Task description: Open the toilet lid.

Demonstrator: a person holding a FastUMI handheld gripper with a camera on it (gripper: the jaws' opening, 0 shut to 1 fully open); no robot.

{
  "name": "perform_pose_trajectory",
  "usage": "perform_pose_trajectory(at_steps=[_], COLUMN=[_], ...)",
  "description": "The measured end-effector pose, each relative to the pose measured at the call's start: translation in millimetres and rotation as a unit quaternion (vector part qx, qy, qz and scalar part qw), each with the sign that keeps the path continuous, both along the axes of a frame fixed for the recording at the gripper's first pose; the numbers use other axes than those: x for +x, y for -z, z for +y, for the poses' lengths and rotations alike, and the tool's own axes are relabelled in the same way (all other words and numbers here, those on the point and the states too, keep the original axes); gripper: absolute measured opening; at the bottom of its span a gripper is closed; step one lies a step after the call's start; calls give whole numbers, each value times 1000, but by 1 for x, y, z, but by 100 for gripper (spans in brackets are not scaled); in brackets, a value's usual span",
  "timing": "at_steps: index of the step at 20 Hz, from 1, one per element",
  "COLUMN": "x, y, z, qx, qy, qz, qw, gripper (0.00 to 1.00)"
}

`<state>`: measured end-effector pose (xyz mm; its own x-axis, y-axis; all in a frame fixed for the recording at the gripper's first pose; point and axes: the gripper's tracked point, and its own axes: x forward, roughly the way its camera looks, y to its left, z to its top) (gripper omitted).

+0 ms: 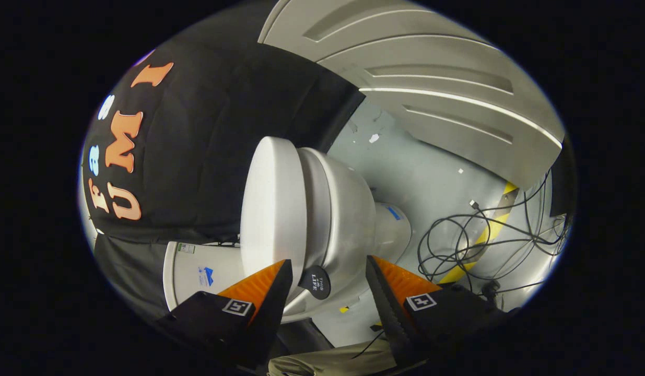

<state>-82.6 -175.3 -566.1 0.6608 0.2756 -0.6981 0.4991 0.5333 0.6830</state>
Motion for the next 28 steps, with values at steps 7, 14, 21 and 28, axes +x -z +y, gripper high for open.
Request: perform_pose_trajectory(at_steps=[7, 14, 21, 28], x=[7, 7, 9, 12], y=[7, 7, -1, -14], z=[20, 16, 22, 26], qx=[39, 50, 59, 22], qy=[-21, -18, -11, -19], qz=[1, 10, 4, 11], qw=[999, 999, 998, 1000], gripper=[63, 20, 9, 9])
